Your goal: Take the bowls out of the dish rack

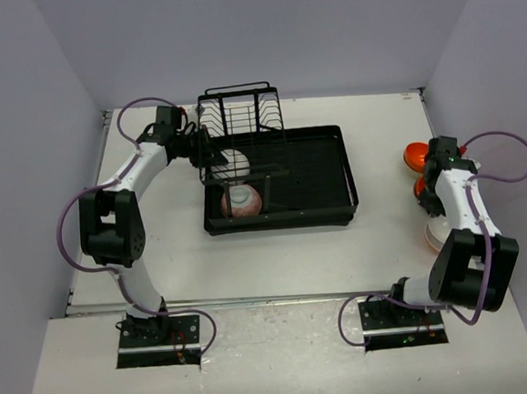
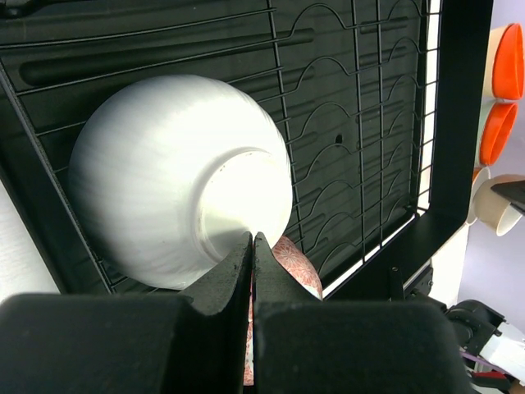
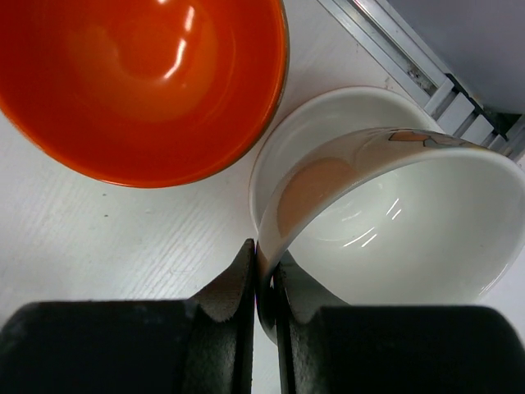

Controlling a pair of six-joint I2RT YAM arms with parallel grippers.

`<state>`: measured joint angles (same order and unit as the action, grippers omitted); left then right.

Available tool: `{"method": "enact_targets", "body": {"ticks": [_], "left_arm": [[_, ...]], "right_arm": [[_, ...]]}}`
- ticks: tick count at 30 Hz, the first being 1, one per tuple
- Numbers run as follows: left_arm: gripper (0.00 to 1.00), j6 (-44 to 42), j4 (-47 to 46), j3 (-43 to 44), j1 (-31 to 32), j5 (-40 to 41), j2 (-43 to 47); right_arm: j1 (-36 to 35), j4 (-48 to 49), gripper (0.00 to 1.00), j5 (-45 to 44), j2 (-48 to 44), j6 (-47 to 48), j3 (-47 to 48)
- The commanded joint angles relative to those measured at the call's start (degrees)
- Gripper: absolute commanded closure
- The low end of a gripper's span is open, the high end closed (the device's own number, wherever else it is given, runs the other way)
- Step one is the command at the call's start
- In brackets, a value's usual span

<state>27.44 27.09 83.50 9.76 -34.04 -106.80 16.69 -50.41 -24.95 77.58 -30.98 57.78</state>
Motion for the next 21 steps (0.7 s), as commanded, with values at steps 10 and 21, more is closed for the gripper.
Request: {"method": "enact_targets", "body": {"ticks": [10,21], "left_arm": [[1.0,-0.5,-0.3,-0.7,-0.4,-0.1,1.2],[1.0,-0.9,0.2,0.0,-1.3,-0.8,0.5]], "right_arm": [[1.7,1.5,1.0,-2.0,-0.5,1.1,-1.4],[1.9,-0.1,0.94,0.3,4.2,-0.1,0.2]]}}
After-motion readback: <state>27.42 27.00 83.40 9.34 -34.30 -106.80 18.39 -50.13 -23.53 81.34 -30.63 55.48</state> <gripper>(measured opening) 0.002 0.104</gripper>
